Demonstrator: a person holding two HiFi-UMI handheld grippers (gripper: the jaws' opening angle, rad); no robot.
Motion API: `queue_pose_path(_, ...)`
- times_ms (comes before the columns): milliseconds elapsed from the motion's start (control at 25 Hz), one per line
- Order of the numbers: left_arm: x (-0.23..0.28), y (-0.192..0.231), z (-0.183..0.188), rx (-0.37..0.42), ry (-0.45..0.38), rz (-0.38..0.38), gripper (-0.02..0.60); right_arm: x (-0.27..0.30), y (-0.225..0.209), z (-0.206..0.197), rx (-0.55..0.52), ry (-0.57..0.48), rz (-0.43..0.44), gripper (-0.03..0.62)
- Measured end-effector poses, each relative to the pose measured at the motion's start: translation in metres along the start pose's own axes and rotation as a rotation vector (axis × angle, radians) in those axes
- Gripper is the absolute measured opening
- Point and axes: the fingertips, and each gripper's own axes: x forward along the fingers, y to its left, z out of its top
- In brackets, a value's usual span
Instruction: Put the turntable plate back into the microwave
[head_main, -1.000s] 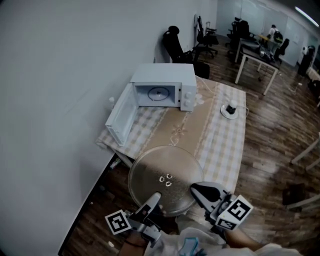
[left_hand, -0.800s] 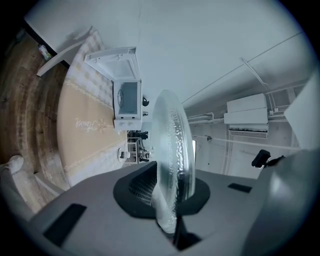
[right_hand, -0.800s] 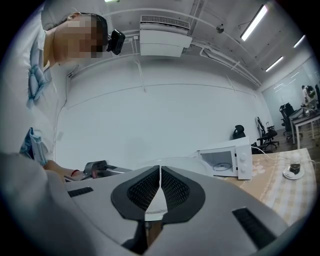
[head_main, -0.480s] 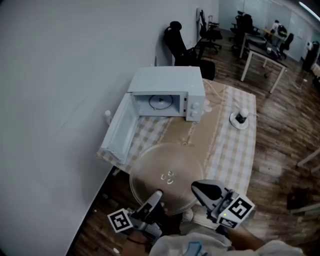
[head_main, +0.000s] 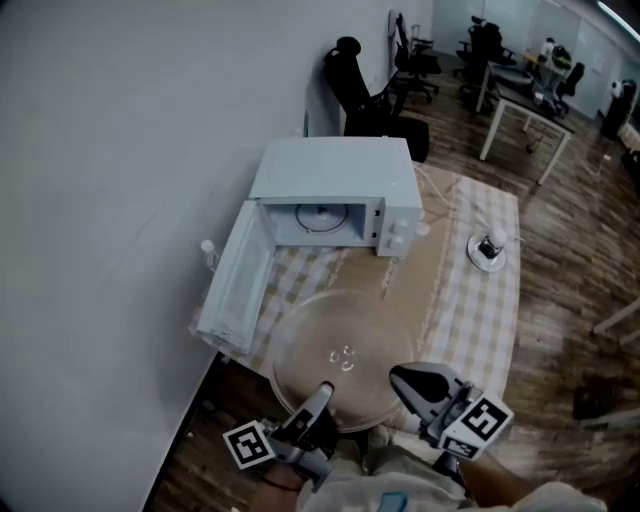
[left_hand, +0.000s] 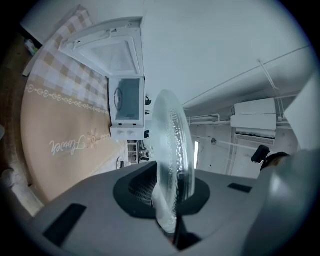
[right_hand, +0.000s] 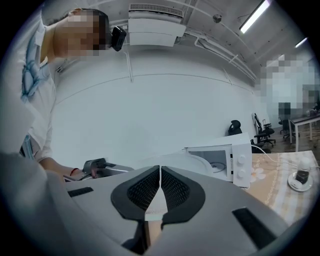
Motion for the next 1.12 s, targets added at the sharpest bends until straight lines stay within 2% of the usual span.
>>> queue_pose_path(200,0.013,0.014,0.037,0.004,0.029,0.019,0.026,0.035,-0.018,-0.003,-0.013,0.015,-0.061,0.033)
queue_pose_path(520,0.045,0.037,0.081,-0.027,0.047,0.009,0.026,0.077,-0.058,-0.006,-0.096,0.037,-0.136,0.034)
queue_pose_path(680,0.06,0.047,0.098,-0.023,0.071,0.004,0.026,0.093,-0.076,-0.012,-0.064,0.052,-0.173,0.033)
queue_pose_path(920,0.076,0.069,0.118,-0.034,0.096,-0.004,0.026,0.113,-0.099,-0.024,-0.093,0.067,-0.201,0.034)
queue_pose_path(1120,0.089,0.094,0.136,-0.031,0.07,-0.005,0.026,0.132,-0.123,-0.034,-0.092,0.064,-0.176,0.034)
